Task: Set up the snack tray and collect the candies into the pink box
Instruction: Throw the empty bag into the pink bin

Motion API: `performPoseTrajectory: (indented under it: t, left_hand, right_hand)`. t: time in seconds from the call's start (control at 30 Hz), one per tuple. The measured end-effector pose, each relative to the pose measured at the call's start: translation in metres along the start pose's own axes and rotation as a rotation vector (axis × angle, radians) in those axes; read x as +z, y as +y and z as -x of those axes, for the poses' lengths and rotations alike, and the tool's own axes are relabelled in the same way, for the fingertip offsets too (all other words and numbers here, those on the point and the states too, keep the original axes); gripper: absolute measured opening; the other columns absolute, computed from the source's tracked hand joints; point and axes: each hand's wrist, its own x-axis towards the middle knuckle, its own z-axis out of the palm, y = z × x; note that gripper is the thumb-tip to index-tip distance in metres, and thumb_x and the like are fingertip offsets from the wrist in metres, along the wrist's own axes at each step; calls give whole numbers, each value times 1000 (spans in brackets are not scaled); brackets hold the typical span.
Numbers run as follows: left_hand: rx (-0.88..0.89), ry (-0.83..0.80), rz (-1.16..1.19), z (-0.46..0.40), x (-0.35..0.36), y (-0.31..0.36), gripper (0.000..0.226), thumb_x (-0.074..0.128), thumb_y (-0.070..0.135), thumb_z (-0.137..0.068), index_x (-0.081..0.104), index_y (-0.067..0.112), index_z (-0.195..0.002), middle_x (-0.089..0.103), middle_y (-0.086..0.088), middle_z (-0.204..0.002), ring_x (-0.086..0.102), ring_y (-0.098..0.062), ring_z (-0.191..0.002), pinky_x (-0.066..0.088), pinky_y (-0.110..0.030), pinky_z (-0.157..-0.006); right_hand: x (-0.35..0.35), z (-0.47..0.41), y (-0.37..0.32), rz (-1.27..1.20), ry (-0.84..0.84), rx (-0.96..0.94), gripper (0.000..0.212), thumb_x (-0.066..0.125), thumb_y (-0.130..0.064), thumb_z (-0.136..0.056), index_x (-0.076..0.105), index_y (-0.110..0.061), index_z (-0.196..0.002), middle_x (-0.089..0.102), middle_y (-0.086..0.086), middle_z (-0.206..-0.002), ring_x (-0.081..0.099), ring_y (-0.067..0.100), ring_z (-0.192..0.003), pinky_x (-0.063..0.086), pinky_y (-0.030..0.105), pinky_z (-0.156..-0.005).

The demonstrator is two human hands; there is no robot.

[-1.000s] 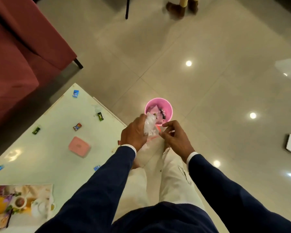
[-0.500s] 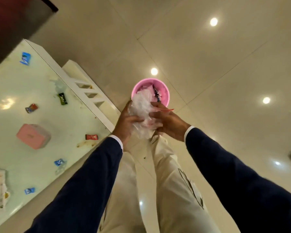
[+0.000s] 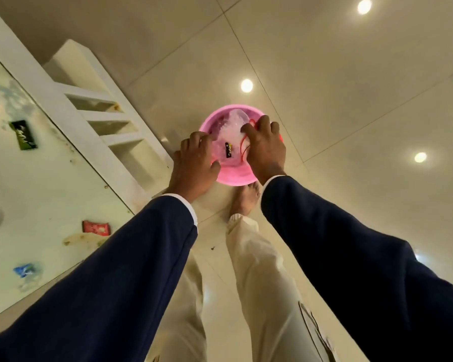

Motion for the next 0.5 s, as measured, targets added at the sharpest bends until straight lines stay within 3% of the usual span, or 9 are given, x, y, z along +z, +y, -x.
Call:
performPoseTrajectory:
  t: [0.1, 0.23, 0.33, 0.4, 0.5]
  left_hand:
    - [71, 44, -5, -3, 15, -9, 54, 64, 18, -90, 48, 16, -141, 46, -7, -143, 44, -31, -132, 42, -51, -101]
    - [78, 75, -49, -6, 31, -19, 56, 63, 19, -90, 48, 15, -143, 44, -5, -151, 41, -29, -138, 38, -50, -104]
    - [64, 23, -110, -6, 40, -26, 59, 60, 23, -92, 43, 16, -148, 38, -3, -156, 37, -28, -142, 35, -49, -106]
    - [86, 3, -160, -5, 43, -32, 59, 60, 25, -92, 42, 18, -149, 35, -1, -159, 35, -27, -143, 33, -48, -107]
    - [104, -10, -210, 3, 34, -35, 60, 60, 26, -92, 42, 18, -149, 33, -2, -161, 36, -27, -144, 33, -49, -107]
  right_hand:
    - [30, -23, 0, 182, -25, -52, 64, 64, -5, -85, 41, -14, -144, 44, 19, -139, 46, 39, -121, 55, 49, -85]
    - [72, -30, -2, 170, -391, -150, 104, 70, -16, -84, -2, -12, -160, 14, 24, -162, 23, 48, -145, 42, 59, -107]
    - [86, -40, 5, -75, -670, -88, 109, 65, -7, -83, -11, -26, -160, -11, 19, -167, -1, 50, -151, 26, 65, -116]
    - [81, -45, 10, -105, -693, -82, 104, 62, -7, -85, -6, -31, -160, -11, 18, -167, 7, 51, -151, 30, 63, -115]
    - [60, -39, 9, 15, -556, -188, 98, 67, -18, -88, 3, -27, -161, 4, 21, -167, 45, 52, -134, 51, 58, -97]
